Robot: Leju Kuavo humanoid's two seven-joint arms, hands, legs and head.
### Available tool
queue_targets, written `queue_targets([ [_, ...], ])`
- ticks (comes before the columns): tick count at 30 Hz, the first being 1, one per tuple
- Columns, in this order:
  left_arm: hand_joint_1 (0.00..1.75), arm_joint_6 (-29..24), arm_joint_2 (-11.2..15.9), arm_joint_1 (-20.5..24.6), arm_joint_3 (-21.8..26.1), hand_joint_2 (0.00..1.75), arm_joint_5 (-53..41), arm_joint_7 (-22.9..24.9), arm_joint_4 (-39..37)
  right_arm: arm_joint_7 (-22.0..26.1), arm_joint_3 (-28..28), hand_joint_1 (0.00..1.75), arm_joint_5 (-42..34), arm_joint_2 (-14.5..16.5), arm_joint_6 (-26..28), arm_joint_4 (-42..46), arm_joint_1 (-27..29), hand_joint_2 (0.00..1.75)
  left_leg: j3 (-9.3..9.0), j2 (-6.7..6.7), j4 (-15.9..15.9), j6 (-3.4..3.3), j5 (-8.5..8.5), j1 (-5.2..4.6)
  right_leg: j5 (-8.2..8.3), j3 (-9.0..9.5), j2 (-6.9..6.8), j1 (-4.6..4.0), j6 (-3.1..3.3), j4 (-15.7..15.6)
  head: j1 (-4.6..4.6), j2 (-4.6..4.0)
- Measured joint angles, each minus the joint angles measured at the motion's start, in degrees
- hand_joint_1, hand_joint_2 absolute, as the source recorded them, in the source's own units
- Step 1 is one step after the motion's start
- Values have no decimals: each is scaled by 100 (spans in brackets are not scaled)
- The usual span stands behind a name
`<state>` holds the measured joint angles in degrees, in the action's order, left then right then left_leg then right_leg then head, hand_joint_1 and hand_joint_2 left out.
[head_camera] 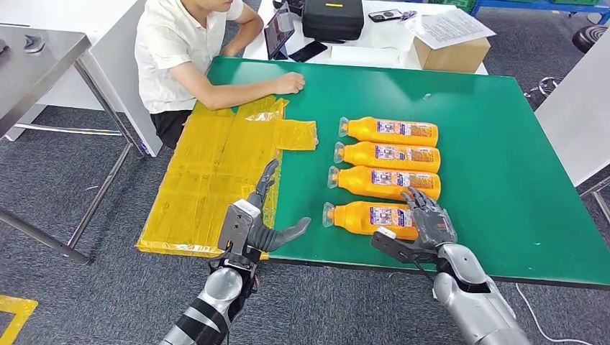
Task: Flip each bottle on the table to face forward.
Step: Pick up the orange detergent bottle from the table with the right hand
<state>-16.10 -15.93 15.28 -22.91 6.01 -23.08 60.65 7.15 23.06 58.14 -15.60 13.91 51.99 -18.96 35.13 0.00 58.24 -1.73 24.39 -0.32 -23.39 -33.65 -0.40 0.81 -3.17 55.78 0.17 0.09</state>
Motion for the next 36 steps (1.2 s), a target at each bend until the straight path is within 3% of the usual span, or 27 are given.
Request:
queue_targets([
  [9, 0, 15, 10, 0, 0, 175, 5, 2, 0, 30, 0, 0, -31, -11, -31, -70, -43, 175, -11, -1, 0, 0, 0, 0, 0, 11, 0, 0, 0, -1, 0, 0],
  [10, 0, 15, 10, 0, 0, 175, 5, 2, 0, 31, 0, 12, -31, -11, -31, -72, -44, 175, -12, -1, 0, 0, 0, 0, 0, 12, 0, 0, 0, -1, 0, 0],
  [13, 0, 15, 10, 0, 0, 175, 5, 2, 0, 31, 0, 137, -26, -13, -32, -80, -43, 175, -13, 0, 0, 0, 0, 0, 0, 14, 0, 0, 0, 0, -1, 0],
  [14, 0, 19, 10, 0, 0, 175, 5, 2, 0, 33, 1, 168, -21, -17, -33, -85, -42, 175, -14, 0, 0, 0, 0, 0, 0, 14, 0, 0, 0, 0, -1, 0],
  [17, 0, 39, 11, 0, 0, 175, 5, 2, 1, 51, 2, 173, -8, -37, -32, -102, -38, 175, -14, -1, 0, 0, 0, 0, 0, 14, 0, 0, 0, 0, 1, 0],
  [22, 0, 61, 21, 0, -1, 175, 5, 7, 47, 180, 9, 155, 52, -57, 62, -63, 42, 175, -14, -3, 0, 0, 0, 0, 0, 15, -1, 0, 0, 0, 1, 0],
  [36, 0, 48, 21, -12, -13, 175, 14, -17, 101, 293, 17, 166, -99, -85, 55, 408, 517, 175, -25, 2, 0, 4, 7, 4, -5, 19, 1, -3, 2, -2, 1, 0],
])
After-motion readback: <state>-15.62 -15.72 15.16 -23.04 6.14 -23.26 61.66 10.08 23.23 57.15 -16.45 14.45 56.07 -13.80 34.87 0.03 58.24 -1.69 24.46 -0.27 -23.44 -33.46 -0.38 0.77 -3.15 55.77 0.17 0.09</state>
